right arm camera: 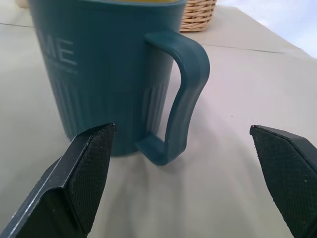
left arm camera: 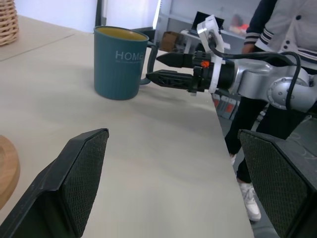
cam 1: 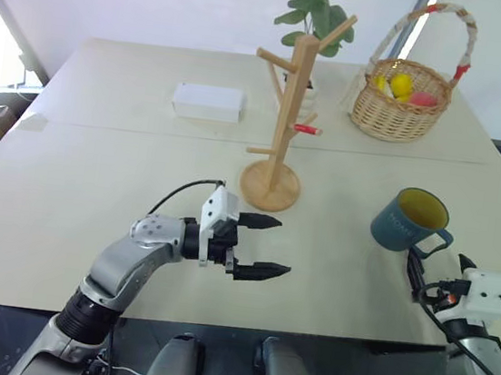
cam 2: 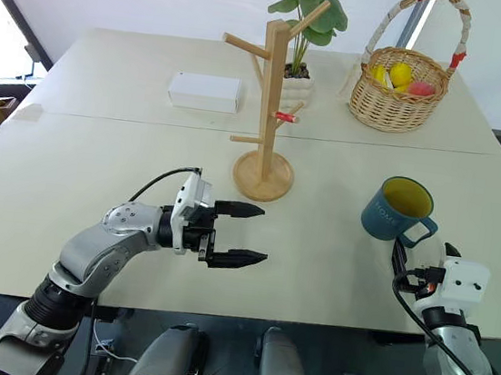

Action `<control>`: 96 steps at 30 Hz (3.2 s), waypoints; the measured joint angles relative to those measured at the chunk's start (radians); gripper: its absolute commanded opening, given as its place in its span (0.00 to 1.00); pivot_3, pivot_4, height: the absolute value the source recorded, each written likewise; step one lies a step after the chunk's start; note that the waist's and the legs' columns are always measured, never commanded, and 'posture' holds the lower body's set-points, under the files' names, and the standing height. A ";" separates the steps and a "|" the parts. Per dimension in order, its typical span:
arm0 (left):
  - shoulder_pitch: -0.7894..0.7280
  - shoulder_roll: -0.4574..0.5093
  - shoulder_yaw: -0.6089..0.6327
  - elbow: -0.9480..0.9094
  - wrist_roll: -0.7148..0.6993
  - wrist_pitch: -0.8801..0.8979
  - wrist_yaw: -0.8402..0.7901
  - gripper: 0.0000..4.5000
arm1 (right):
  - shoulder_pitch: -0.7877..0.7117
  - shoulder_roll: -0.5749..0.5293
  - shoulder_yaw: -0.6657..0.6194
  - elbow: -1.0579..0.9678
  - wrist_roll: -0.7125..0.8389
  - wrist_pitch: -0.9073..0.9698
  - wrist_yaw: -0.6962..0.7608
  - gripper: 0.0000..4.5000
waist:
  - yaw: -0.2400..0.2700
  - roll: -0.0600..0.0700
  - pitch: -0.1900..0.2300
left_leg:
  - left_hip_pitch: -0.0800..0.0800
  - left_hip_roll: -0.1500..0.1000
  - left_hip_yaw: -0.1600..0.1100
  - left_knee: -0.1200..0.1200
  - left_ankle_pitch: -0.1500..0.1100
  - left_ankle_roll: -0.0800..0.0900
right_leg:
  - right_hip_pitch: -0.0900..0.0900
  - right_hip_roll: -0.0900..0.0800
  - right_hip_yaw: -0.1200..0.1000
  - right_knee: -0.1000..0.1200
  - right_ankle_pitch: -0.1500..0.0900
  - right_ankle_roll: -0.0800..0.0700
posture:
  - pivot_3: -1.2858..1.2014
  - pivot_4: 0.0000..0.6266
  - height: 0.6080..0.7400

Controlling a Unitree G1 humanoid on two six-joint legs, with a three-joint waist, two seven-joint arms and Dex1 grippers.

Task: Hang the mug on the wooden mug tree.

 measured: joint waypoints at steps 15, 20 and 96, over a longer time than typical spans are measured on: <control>-0.001 0.004 0.001 0.000 0.008 -0.007 0.021 1.00 | -0.116 0.003 0.000 0.132 -0.027 -0.011 -0.071 0.81 | -0.002 0.000 0.000 | 0.000 0.000 0.000 0.000 0.000 0.000 | 0.000 0.000 0.000 0.000 0.000 0.000 | 0.52 0.24 1.00; 0.003 0.008 0.002 0.000 0.017 -0.009 0.025 1.00 | -0.144 0.004 0.015 0.142 -0.020 -0.011 -0.056 0.22 | -0.002 0.000 0.000 | 0.000 0.000 0.000 0.000 0.000 0.000 | 0.000 0.000 0.000 0.000 0.000 0.000 | 0.52 0.24 1.00; -0.010 0.115 0.374 0.071 -0.135 -0.067 0.108 1.00 | -0.889 -0.322 0.628 -0.087 -0.480 0.294 0.352 0.58 | -0.002 -0.002 0.001 | -0.003 0.000 -0.001 0.001 0.000 0.000 | -0.002 -0.001 -0.001 -0.001 0.000 0.000 | 0.52 0.24 1.00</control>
